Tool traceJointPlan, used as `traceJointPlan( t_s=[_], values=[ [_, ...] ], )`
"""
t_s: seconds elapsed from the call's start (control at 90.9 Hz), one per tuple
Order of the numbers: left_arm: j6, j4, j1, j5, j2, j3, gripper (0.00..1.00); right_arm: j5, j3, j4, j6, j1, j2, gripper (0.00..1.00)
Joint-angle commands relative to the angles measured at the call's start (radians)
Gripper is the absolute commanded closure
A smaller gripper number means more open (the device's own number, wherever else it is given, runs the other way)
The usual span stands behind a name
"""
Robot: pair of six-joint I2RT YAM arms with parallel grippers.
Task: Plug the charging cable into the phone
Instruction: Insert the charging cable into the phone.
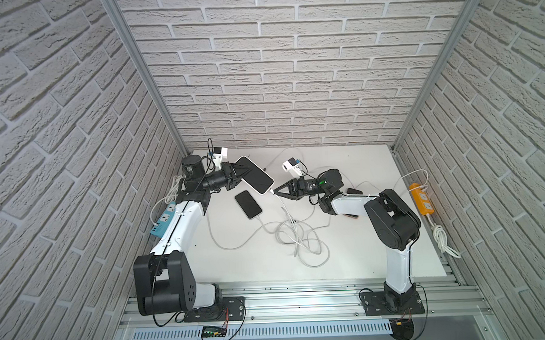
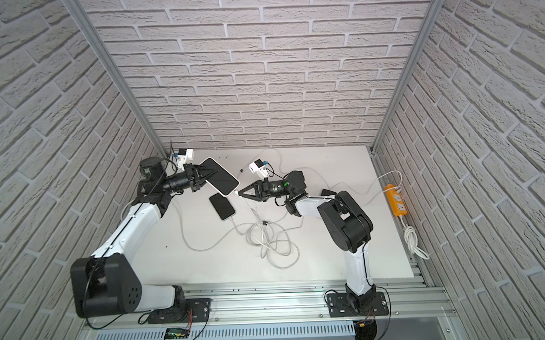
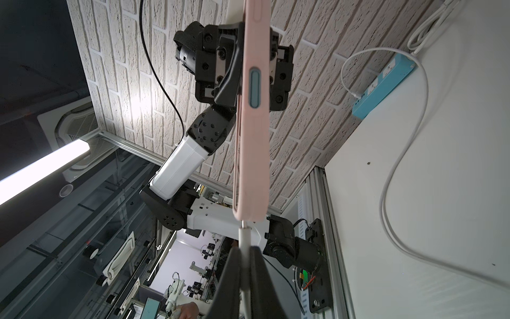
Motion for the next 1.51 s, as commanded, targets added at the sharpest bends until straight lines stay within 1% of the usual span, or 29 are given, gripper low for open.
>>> traceJointPlan(
  t_s=[0.0,0.143,0.429,0.451,0.825,1.32,1.463,1.496],
  values=[
    [0.049,-0.057,-0.017,0.145,-0.012,0.038,1.0,0.128,-0.008,0.039,-0.016,-0.008,-0.061,0.97],
    [0.09,-0.098,-0.026,0.152,-0.035,0.027,1.0,0.137,0.003,0.039,0.001,-0.007,-0.051,0.97],
    [0.089,-0.099,-0.052,0.146,-0.035,0.02,1.0,0.14,0.058,0.04,0.027,0.015,-0.02,0.97],
    [0.089,-0.1,-0.052,0.147,-0.035,0.021,1.0,0.141,0.061,0.04,0.029,0.017,0.003,0.97],
    [0.086,-0.095,-0.068,0.143,-0.051,0.011,1.0,0.154,0.107,0.039,0.047,0.016,0.066,0.97],
    [0.093,-0.097,-0.089,0.143,-0.042,0.0,1.0,0.153,0.161,0.039,0.068,0.027,0.088,0.97],
    [0.104,-0.107,-0.099,0.149,-0.047,-0.012,1.0,0.143,0.189,0.04,0.075,0.027,0.105,0.97],
    [0.125,-0.13,-0.105,0.152,-0.049,-0.011,1.0,0.141,0.196,0.039,0.077,0.028,0.112,0.97]
  ],
)
